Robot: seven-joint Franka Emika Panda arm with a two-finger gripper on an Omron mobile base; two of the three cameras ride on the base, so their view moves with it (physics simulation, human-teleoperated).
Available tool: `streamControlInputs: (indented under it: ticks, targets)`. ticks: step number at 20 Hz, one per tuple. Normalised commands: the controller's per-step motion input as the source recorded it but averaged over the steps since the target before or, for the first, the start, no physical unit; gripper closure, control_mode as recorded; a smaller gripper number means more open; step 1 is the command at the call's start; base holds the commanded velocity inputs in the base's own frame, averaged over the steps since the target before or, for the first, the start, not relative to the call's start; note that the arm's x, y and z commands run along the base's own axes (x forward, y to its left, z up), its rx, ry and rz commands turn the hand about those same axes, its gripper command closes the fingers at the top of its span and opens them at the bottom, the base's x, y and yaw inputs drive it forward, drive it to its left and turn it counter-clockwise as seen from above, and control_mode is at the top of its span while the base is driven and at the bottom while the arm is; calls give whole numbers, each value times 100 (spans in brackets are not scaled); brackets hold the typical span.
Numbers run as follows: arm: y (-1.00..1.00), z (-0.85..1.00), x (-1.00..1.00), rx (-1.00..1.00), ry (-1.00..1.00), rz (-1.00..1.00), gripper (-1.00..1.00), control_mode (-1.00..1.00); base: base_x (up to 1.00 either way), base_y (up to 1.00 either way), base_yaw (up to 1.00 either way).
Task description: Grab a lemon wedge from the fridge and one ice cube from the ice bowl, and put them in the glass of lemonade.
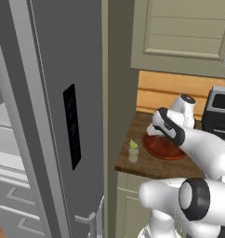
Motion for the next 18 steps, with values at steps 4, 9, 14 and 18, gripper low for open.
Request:
streamControlInputs:
  ticks: [4,9,14,18]
  targets:
    - [97,41,0,-22,16,40,100,-100,0,0,0]
    - [55,1,0,-15,11,24,100,-100,0,0,0]
    - [5,-16,8,0,0,0,100,-100,0,0,0]
    - [11,-28,24,0,0,0,100,-100,0,0,0]
